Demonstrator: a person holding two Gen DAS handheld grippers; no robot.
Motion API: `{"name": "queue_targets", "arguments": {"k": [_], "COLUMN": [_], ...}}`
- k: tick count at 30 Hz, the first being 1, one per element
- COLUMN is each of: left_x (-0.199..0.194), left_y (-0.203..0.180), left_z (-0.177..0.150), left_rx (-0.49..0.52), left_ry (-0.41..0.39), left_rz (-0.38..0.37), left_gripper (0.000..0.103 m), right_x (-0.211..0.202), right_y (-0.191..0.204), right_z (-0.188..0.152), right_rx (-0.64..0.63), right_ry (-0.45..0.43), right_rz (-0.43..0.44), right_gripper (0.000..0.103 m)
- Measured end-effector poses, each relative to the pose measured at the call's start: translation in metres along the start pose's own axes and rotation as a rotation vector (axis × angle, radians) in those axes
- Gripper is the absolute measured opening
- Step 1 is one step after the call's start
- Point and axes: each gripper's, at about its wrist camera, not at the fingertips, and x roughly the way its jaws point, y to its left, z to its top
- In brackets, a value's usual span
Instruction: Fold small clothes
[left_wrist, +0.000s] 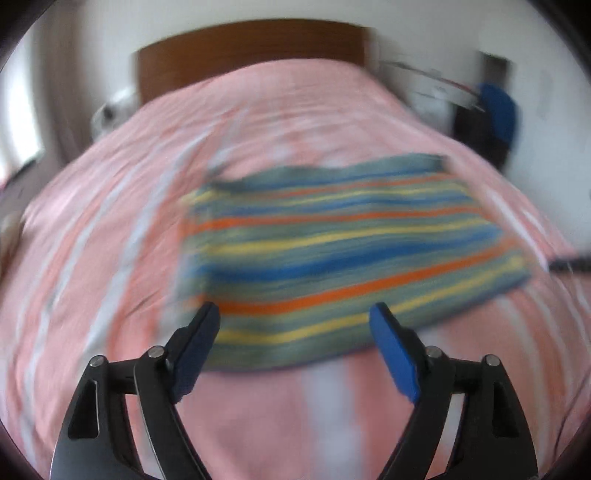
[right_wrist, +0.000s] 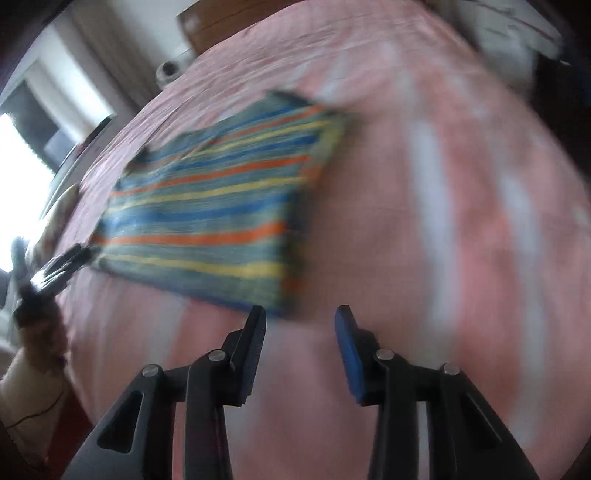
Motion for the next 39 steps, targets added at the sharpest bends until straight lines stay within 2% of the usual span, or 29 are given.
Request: {"name": "queue_targets", "arguments": {"k": [3, 6, 8, 10, 11, 13, 14, 16, 18, 20, 23, 26, 27, 28, 29, 31, 32, 33, 36, 39], "left_x": [0.013, 0.046, 0.066, 0.077, 0.079, 0.080, 0.081, 0.081, 0.083, 0.084, 0.090, 0.100, 0.105, 0.106, 0.105, 0.092, 0.085, 0.076, 0.043, 0.010], "left_y": [-0.082, -0.162, -0.193, -0.209, -0.211, -0.209, -0.208, -0.201, -0.198, -0.199, -0.216, -0.227, -0.230, -0.229, -0.226, -0.207, -0.197, -0.186, -0.137, -0.072], "left_z": [0.010, 0.011, 0.012, 0.017, 0.020, 0.021, 0.021, 0.021, 0.024, 0.025, 0.029, 0.034, 0.036, 0.038, 0.040, 0.045, 0.046, 0.047, 0.049, 0.039], "left_rx": [0.209, 0.414, 0.489, 0.514, 0.511, 0.502, 0.496, 0.471, 0.456, 0.455, 0.477, 0.476, 0.478, 0.475, 0.452, 0.362, 0.324, 0.285, 0.116, -0.082], "left_ry": [0.002, 0.030, 0.045, 0.028, 0.031, 0.037, 0.038, 0.045, 0.047, 0.042, 0.026, 0.043, 0.044, 0.045, 0.040, 0.015, 0.003, -0.012, -0.048, -0.060], "left_rz": [-0.086, -0.133, -0.106, -0.085, -0.086, -0.092, -0.098, -0.116, -0.127, -0.130, -0.137, -0.149, -0.128, -0.116, -0.114, -0.175, -0.189, -0.194, -0.213, -0.198], "left_gripper": [0.085, 0.084, 0.084, 0.084, 0.084, 0.084, 0.084, 0.084, 0.084, 0.084, 0.080, 0.047, 0.026, 0.009, 0.009, 0.007, 0.007, 0.007, 0.007, 0.007], "right_x": [-0.006, 0.012, 0.039, 0.062, 0.076, 0.096, 0.106, 0.118, 0.112, 0.091, 0.088, 0.110, 0.121, 0.129, 0.137, 0.151, 0.151, 0.153, 0.136, 0.116], "right_y": [-0.021, -0.015, 0.001, 0.017, 0.027, 0.035, 0.033, 0.019, -0.009, -0.037, -0.060, -0.060, -0.057, -0.055, -0.052, -0.044, -0.036, -0.025, 0.018, 0.086], "right_z": [0.007, 0.044, 0.082, 0.115, 0.138, 0.169, 0.186, 0.206, 0.214, 0.207, 0.181, 0.158, 0.153, 0.153, 0.155, 0.170, 0.175, 0.181, 0.195, 0.204], "right_rx": [0.044, -0.010, -0.112, -0.207, -0.256, -0.261, -0.238, -0.164, -0.061, 0.025, 0.101, 0.115, 0.119, 0.132, 0.179, 0.250, 0.243, 0.218, 0.129, 0.015], "right_ry": [-0.061, -0.084, -0.059, -0.057, -0.059, -0.068, -0.077, -0.089, -0.099, -0.098, 0.056, 0.156, 0.160, 0.140, 0.100, 0.057, 0.045, 0.046, 0.045, 0.032], "right_rz": [0.064, 0.106, 0.101, 0.068, 0.048, 0.040, 0.039, -0.045, -0.046, 0.058, 0.302, 0.337, 0.343, 0.355, 0.402, 0.471, 0.469, 0.451, 0.436, 0.469], "right_gripper": [0.040, 0.041, 0.041, 0.041, 0.041, 0.041, 0.041, 0.039, 0.040, 0.040, 0.040, 0.040, 0.040, 0.040, 0.040, 0.034, 0.016, 0.012, 0.012, 0.012]}}
